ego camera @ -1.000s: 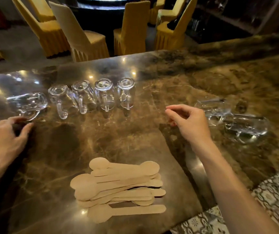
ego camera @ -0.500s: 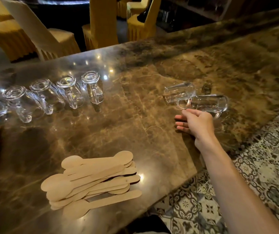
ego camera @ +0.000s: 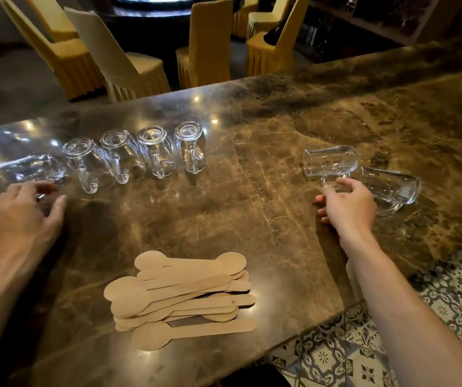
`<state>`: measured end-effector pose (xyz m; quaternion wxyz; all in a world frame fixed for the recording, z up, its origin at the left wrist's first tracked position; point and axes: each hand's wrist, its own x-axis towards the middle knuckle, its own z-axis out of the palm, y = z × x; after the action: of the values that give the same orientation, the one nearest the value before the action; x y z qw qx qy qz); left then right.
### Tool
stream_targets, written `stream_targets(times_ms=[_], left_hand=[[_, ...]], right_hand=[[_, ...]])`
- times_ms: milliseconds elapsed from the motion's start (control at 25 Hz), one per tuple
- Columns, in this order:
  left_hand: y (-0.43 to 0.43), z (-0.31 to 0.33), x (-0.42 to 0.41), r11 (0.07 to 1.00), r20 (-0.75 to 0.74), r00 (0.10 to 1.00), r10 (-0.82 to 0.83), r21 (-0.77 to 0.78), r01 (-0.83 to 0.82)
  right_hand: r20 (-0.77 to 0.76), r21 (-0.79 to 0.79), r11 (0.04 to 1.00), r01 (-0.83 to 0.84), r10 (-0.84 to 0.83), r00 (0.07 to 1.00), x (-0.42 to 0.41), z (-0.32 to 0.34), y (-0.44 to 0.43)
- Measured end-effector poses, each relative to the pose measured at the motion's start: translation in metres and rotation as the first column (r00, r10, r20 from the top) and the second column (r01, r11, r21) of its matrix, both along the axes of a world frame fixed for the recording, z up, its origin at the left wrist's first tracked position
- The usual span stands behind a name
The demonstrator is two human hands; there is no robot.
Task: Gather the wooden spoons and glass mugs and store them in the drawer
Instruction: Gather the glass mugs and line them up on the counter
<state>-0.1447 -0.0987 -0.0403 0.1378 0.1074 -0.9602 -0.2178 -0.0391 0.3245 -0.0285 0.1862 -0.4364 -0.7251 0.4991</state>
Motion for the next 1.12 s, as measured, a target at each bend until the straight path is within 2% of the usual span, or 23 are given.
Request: stream_targets(times_ms=[80,120,160,240,320,400,480,560,640,720,760,840,1000,1120], left_hand=[[0.038,0.017,0.035,0.979,-0.140,0.969,-0.203,-0.036,0.200],[0.059,0.030,0.049,0.938,-0.200,0.916,-0.347,-0.062,0.342],[0.081,0.038,0.060,0.870,-0.190,0.850,-0.492,-0.085,0.485],[0.122,0.052,0.064,0.726,-0.067,0.723,-0.688,-0.088,0.682],[0.161,0.050,0.059,0.617,0.099,0.626,-0.774,-0.105,0.780],[0.196,0.040,0.048,0.572,0.213,0.586,-0.782,-0.129,0.810],[0.228,0.027,0.036,0.554,0.325,0.566,-0.758,-0.136,0.821],[0.255,0.021,0.030,0.539,0.345,0.547,-0.763,-0.129,0.833],[0.280,0.019,0.033,0.505,0.167,0.522,-0.837,-0.136,0.852],[0.308,0.023,0.048,0.429,-0.049,0.429,-0.902,-0.203,0.880],[0.323,0.025,0.053,0.390,-0.080,0.382,-0.921,-0.235,0.890],[0.351,0.025,0.058,0.360,-0.030,0.367,-0.930,-0.284,0.889],[0.380,0.013,0.049,0.366,0.076,0.418,-0.905,-0.362,0.858],[0.390,0.007,0.043,0.388,0.099,0.455,-0.885,-0.383,0.838]], right_hand=[[0.111,0.119,0.987,-0.108,0.095,0.989,-0.002,0.001,0.000],[0.141,0.153,0.976,-0.152,0.131,0.981,-0.003,0.001,0.000],[0.148,0.187,0.966,-0.177,0.150,0.977,-0.001,0.001,0.000],[0.098,0.291,0.944,-0.156,0.132,0.986,0.008,0.002,0.008],[-0.030,0.380,0.925,-0.012,0.026,0.999,0.025,0.002,0.027],[-0.143,0.326,0.926,0.192,-0.152,0.978,0.049,0.001,0.050],[-0.150,0.186,0.926,0.330,-0.305,0.940,0.071,-0.003,0.073],[-0.027,0.085,0.954,0.287,-0.286,0.958,0.082,-0.005,0.089],[0.128,0.077,0.985,0.154,-0.163,0.978,0.081,-0.001,0.096],[0.194,0.088,0.994,0.060,-0.076,0.978,0.072,0.001,0.094],[0.196,0.088,0.995,0.043,-0.060,0.979,0.066,0.001,0.091],[0.190,0.077,0.995,0.064,-0.077,0.979,0.055,-0.003,0.085],[0.250,0.093,0.984,0.149,-0.168,0.954,0.040,-0.006,0.085],[0.238,-0.010,0.984,0.177,-0.169,0.956,0.037,-0.006,0.090]])
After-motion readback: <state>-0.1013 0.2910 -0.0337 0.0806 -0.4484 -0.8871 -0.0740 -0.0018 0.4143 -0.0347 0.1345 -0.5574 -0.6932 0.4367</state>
